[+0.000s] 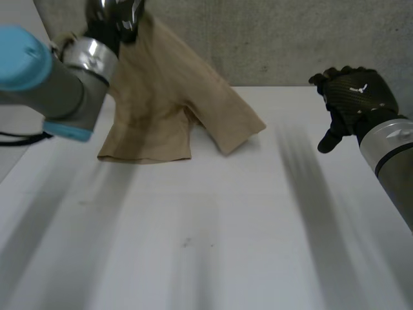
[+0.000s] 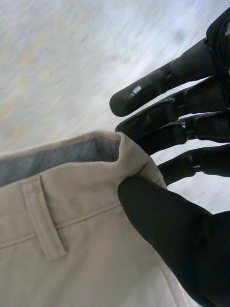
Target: Fold the shorts.
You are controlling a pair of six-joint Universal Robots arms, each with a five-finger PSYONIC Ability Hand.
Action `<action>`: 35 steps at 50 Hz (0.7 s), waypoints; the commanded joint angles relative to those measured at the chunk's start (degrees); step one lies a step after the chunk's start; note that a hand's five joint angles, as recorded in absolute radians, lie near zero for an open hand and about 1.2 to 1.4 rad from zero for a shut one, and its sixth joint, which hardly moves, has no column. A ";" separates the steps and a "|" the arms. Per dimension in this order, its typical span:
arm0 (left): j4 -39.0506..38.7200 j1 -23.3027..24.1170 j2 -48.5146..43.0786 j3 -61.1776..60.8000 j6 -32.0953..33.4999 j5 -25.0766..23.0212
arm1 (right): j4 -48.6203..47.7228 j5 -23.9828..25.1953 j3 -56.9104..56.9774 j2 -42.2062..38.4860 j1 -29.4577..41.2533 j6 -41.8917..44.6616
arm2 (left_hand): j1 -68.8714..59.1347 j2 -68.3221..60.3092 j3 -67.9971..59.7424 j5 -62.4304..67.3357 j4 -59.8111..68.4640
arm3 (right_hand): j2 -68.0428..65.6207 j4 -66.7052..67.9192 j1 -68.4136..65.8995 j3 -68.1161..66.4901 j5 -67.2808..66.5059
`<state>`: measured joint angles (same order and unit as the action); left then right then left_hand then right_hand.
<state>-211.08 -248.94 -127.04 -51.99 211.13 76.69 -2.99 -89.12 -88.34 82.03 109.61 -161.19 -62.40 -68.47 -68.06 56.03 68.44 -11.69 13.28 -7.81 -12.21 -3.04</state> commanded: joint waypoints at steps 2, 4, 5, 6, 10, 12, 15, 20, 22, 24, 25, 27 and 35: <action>-1.96 4.51 16.46 -4.17 -7.74 -0.14 | 0.09 0.00 0.45 4.54 -0.28 -0.44 | -17.60 -11.53 -11.94 13.97 11.56 | 1.69 -3.28 -2.19 2.21 3.04; -1.96 4.87 17.09 -4.17 -8.10 -0.14 | 0.09 0.00 0.45 5.24 -0.28 -0.44 | -17.60 -11.53 -11.94 13.97 11.56 | 1.69 -3.28 -2.19 2.21 3.04; -1.96 5.22 17.70 -4.17 -8.54 -0.22 | 0.09 0.00 0.54 5.94 -0.36 -0.53 | -17.60 -11.53 -11.94 13.97 11.56 | 1.69 -3.28 -2.19 2.21 3.04; -2.05 6.09 19.01 -4.17 -9.59 -0.31 | 0.09 0.00 0.54 5.95 -0.36 -0.53 | -17.60 -11.53 -11.94 13.97 11.56 | 1.69 -3.28 -2.19 2.21 3.04; -2.05 6.71 19.55 -4.08 -10.56 -0.49 | 0.09 0.00 0.54 7.88 -0.36 -0.53 | -17.60 -11.53 -11.94 13.97 11.56 | 1.69 -3.28 -2.19 2.21 3.04; -1.96 7.76 19.03 -4.17 -11.35 -0.92 | 0.09 0.00 0.45 9.37 -0.36 -0.62 | -17.60 -11.53 -11.94 13.97 11.56 | 1.69 -3.28 -2.19 2.21 3.04; -2.05 9.51 14.58 -5.22 -11.44 -2.32 | 0.00 0.00 0.45 9.99 -0.36 -0.62 | -17.60 -11.53 -11.94 13.97 11.56 | 1.69 -3.28 -2.19 2.21 3.04; -1.96 12.95 6.82 -5.31 -11.62 -4.88 | 0.00 0.00 0.54 9.99 -0.45 -0.62 | -17.60 -11.53 -11.94 13.97 11.56 | 1.69 -3.28 -2.19 2.21 3.04; -2.05 15.30 0.80 -5.57 -12.06 -7.67 | 0.00 0.00 0.63 9.99 -0.54 -0.36 | -17.60 -11.53 -11.94 13.97 11.56 | 1.69 -3.28 -2.19 2.21 3.04; -2.05 16.46 -2.06 -5.58 -12.50 -9.27 | 0.00 -0.09 0.71 9.90 -0.63 -0.27 | -17.60 -11.53 -11.94 13.97 11.56 | 1.69 -3.28 -2.19 2.21 3.04; -1.96 16.99 -3.12 -5.66 -12.67 -9.89 | 0.00 -0.09 0.80 9.90 -0.98 -0.27 | -10.63 -4.56 -4.97 7.00 4.59 | 1.69 -3.28 -2.19 2.21 3.04; -2.14 18.22 -4.97 -6.54 -12.33 -11.99 | 0.00 0.00 0.89 9.99 -2.03 -0.27 | 26.14 32.21 31.81 -29.78 -32.18 | 1.69 -3.28 -2.19 2.21 3.04; -5.39 17.26 0.64 -10.67 -12.68 -12.88 | 0.00 1.04 0.98 9.90 -4.23 -0.53 | 42.77 48.84 48.43 -46.40 -48.80 | 1.69 -3.28 -2.19 2.21 3.04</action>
<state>-214.19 -230.64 -131.60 -59.80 198.72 63.87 -2.99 -89.10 -87.43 92.03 106.87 -161.50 -20.76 -20.54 -20.98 9.82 20.27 -11.69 13.28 -7.81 -12.21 -3.05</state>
